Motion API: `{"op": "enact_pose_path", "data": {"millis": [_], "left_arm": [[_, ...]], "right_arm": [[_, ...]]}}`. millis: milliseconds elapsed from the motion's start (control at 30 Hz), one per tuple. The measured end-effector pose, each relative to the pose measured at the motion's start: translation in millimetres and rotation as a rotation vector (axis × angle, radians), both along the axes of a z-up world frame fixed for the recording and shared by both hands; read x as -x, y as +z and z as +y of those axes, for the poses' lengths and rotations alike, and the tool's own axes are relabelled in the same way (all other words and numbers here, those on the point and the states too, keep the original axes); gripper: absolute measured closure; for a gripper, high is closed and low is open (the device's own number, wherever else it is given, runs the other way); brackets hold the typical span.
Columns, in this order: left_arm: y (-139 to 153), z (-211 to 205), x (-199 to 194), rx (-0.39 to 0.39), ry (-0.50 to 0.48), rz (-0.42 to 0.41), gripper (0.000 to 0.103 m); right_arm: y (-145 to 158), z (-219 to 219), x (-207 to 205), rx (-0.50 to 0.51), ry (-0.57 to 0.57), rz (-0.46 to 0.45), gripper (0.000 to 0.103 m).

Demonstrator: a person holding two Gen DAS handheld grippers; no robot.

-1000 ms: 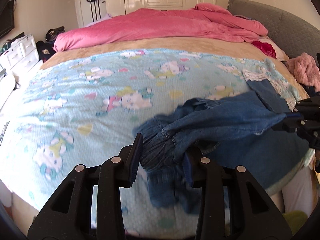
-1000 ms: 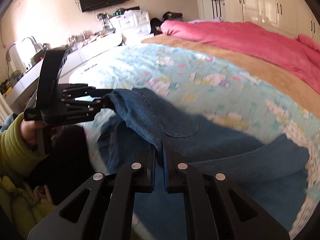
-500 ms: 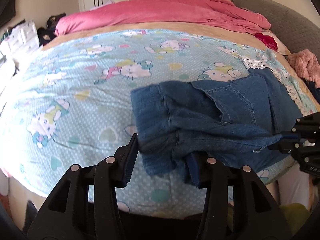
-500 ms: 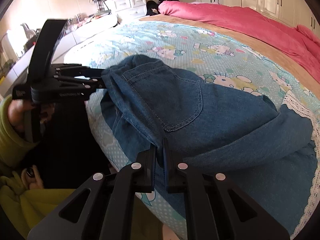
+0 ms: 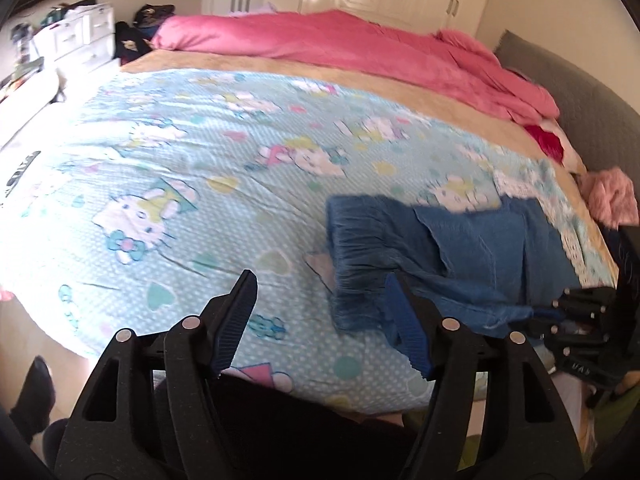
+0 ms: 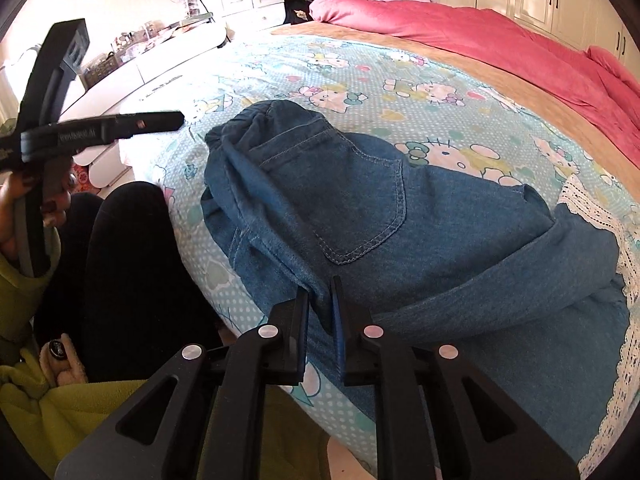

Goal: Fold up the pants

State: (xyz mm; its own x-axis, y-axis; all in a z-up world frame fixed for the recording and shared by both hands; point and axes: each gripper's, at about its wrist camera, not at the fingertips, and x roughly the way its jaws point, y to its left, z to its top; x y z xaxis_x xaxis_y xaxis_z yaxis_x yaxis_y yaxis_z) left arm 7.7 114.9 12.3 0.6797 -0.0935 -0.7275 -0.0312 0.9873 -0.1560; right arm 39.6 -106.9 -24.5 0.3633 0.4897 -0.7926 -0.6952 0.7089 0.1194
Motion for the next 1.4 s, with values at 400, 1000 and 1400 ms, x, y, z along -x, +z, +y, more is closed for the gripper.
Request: {"op": "enact_pose_path", "data": {"millis": [400,1000,1400], "left_arm": [[16,-44,-14,-0.024,-0.094,-0.029,0.044],[-39,-62,-29,-0.154,-0.092,0.1,0.051],[19,-57,-5,-0.142,-0.039,-0.031,0.027]], "right_arm": [[21,-8,16,-0.09,0.064,0.01,0.079],[-13,-25,-32,-0.132,-0.144,0.117,0.055],[43,-88,-46,-0.172,-0.315,-0.079,0.019]]}}
